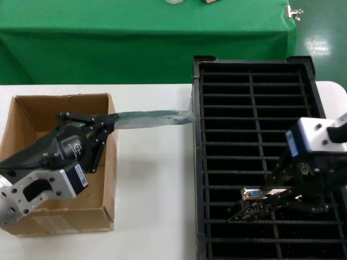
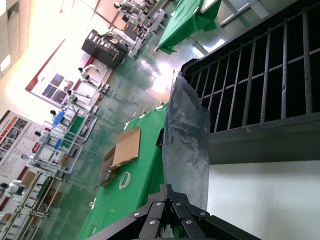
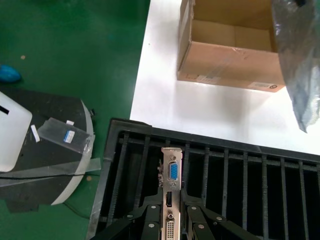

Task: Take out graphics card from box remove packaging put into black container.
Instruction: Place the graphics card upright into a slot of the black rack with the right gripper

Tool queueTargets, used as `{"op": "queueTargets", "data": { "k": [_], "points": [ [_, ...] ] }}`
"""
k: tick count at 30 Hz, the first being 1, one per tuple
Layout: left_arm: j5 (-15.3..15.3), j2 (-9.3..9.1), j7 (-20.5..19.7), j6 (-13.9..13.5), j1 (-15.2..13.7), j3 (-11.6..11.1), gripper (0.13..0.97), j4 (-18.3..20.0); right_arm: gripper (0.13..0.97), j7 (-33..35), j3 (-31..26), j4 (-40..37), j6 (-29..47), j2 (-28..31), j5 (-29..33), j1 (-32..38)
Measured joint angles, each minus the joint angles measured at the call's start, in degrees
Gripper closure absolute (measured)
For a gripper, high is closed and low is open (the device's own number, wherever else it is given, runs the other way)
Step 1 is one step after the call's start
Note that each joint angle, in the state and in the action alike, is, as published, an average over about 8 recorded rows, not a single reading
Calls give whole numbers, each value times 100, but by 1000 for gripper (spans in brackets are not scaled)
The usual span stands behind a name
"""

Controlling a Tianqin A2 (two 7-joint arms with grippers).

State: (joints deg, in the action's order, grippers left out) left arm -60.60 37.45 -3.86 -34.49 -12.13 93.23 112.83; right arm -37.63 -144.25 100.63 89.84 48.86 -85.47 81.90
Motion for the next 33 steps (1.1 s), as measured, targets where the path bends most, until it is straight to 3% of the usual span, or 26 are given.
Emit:
{"op": "queueTargets", "data": {
  "k": [10,33],
  "points": [
    [0,0,0,0,0,0,958,0,907,-83,-330,-201,9,-384,397,160],
    [0,0,0,0,0,0,958,0,907,462,-138,-513,9,-610,952,-149]
  ]
}}
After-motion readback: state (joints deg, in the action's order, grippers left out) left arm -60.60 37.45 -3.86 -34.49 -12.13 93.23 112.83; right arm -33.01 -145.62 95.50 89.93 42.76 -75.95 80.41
